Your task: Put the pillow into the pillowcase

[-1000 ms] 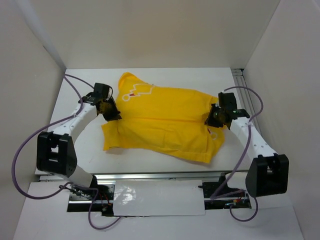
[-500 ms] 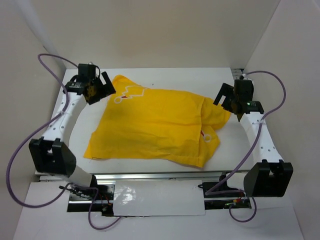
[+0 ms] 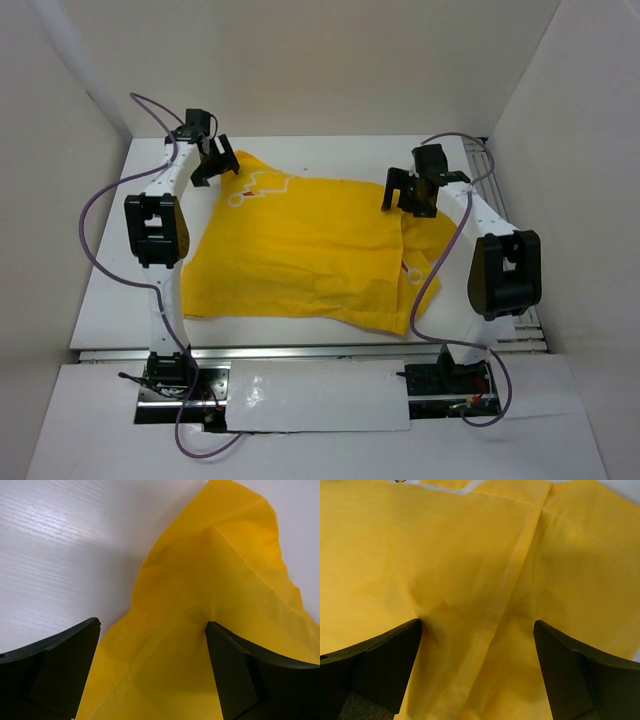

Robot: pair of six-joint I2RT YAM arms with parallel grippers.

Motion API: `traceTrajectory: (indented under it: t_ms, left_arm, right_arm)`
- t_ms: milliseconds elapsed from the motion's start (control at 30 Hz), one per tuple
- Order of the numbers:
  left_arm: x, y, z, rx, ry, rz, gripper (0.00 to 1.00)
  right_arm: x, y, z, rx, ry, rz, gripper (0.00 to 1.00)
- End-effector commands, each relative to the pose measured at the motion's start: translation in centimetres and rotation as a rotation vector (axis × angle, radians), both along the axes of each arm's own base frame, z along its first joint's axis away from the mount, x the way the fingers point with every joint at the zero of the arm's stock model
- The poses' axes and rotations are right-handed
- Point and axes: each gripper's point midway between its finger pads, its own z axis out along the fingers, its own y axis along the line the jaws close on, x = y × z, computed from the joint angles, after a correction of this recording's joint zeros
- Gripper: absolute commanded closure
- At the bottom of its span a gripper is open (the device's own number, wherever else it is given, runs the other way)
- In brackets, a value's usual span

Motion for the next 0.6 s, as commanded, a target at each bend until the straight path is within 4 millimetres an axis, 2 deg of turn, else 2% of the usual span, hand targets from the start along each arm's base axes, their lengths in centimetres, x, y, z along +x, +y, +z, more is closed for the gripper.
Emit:
traceTrajectory:
  t_ms: [0, 67, 133, 167, 200, 267, 300, 333, 400, 433, 467, 500, 533, 567]
  left_arm:
    - [2.4, -1.0, 1.6, -0.018, -0.093, -0.023, 0.0]
    - [3.4, -1.7, 1.0, -0.039, -0.131, -0.006, 0.0]
    - [3.9, -2.5, -0.4, -0.069, -0.136, 0.005, 0.0]
    - [4.7, -3.2, 0.0, -0.102, -0.174, -0.01, 0.0]
    - [4.9, -3.5, -1.5, -0.117, -0.161, -0.021, 0.0]
    - [5.8, -4.0, -1.9, -0.142, -0.179, -0.029, 0.0]
    - [6.0, -4.0, -2.4, -0.142, -0.175, -0.029, 0.0]
    - [6.2, -4.0, -3.8, -0.142, -0.158, -0.027, 0.0]
    - [6.8, -3.7, -3.6, -0.131, -0.171, -0.008, 0.0]
    - [6.7, -3.4, -4.5, -0.12, -0.158, 0.002, 0.0]
    - [6.8, -3.1, -4.5, -0.107, -0.159, 0.012, 0.0]
    - [6.8, -2.9, -5.1, -0.103, -0.151, 0.03, 0.02]
    - [6.6, -2.9, -5.5, -0.102, -0.141, 0.03, 0.14]
    - [6.5, -3.2, -5.4, -0.113, -0.14, 0.022, 0.33]
  right_arm:
    - [1.5, -0.5, 1.9, 0.034, -0.058, -0.029, 0.0]
    - [1.5, -0.5, 1.3, 0.033, -0.05, -0.03, 0.0]
    - [1.9, -0.5, 1.1, 0.035, -0.059, -0.029, 0.0]
    - [1.9, -0.2, 0.9, 0.053, -0.056, -0.03, 0.0]
    - [1.8, 0.1, 0.8, 0.071, -0.056, -0.027, 0.0]
    - [2.2, 0.7, 1.0, 0.102, -0.076, -0.018, 0.0]
    - [2.4, 0.7, 1.1, 0.11, -0.085, -0.026, 0.0]
    - [2.4, 0.7, 1.1, 0.11, -0.085, -0.026, 0.0]
    - [2.4, 1.0, 1.1, 0.11, -0.084, -0.03, 0.0]
    - [2.5, 0.8, 1.1, 0.098, -0.086, -0.039, 0.0]
    - [2.6, 0.3, 1.2, 0.075, -0.089, -0.059, 0.0]
    - [2.7, 0.0, 1.2, 0.065, -0.09, -0.068, 0.0]
    - [2.8, -0.4, 1.6, 0.057, -0.102, -0.104, 0.0]
    - [2.9, -1.1, 1.6, 0.051, -0.104, -0.133, 0.0]
